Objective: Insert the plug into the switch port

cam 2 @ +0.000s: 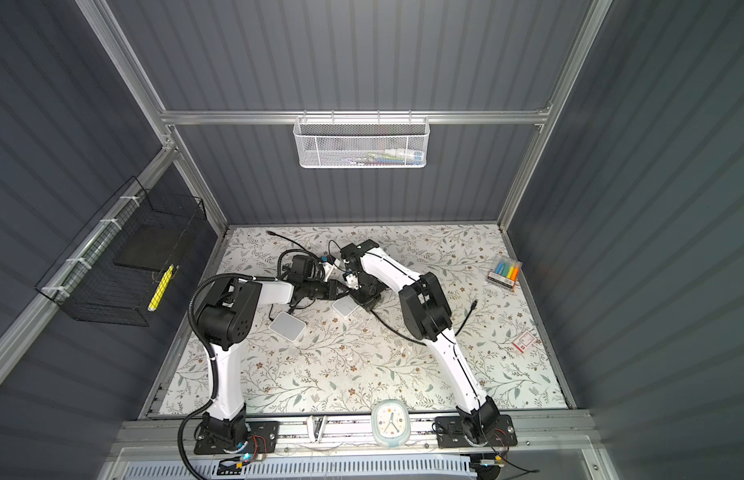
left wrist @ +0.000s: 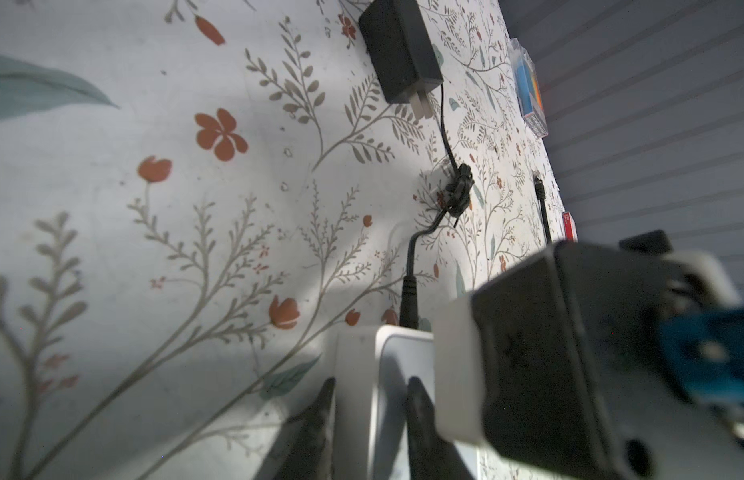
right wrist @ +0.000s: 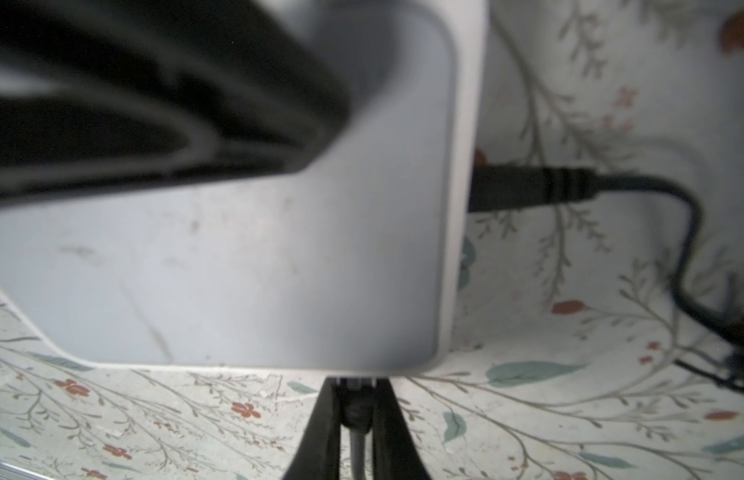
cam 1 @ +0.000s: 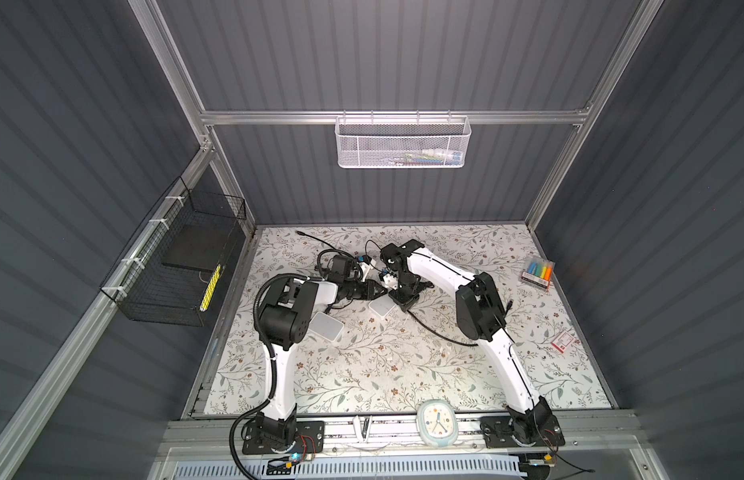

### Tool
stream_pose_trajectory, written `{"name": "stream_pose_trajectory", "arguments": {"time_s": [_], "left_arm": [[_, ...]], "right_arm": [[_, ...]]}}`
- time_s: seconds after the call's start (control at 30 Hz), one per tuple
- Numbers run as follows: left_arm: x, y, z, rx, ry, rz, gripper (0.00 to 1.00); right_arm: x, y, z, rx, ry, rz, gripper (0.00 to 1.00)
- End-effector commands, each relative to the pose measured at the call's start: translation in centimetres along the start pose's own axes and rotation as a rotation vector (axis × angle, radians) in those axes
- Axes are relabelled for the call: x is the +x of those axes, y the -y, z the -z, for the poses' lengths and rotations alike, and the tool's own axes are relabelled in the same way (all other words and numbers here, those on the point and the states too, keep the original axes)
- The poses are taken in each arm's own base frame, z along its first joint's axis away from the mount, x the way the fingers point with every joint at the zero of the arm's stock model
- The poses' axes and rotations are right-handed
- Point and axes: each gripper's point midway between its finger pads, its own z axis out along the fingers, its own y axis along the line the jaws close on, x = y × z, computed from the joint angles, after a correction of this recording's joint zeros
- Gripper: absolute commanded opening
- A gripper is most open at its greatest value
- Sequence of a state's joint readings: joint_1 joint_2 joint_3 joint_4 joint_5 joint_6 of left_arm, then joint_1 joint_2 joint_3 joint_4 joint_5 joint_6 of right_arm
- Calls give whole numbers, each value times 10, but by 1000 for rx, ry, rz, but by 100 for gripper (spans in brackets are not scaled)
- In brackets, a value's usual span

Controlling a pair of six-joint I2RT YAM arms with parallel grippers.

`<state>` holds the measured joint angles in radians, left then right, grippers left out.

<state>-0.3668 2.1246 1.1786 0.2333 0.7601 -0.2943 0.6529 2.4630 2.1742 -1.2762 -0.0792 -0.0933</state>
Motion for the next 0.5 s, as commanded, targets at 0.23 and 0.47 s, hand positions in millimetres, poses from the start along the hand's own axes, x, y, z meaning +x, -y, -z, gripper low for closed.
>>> {"name": "stream_pose_trajectory", "arguments": {"time_s": [0.23,0.47], "left_arm": [[73,39,-32,159,-218,96,28],[74,40,-32,165,-217,97,27]], "right_arm": [[-100,-21,28,-51,399,65,0],[-104,-20,29,-52,409,45,0]]}}
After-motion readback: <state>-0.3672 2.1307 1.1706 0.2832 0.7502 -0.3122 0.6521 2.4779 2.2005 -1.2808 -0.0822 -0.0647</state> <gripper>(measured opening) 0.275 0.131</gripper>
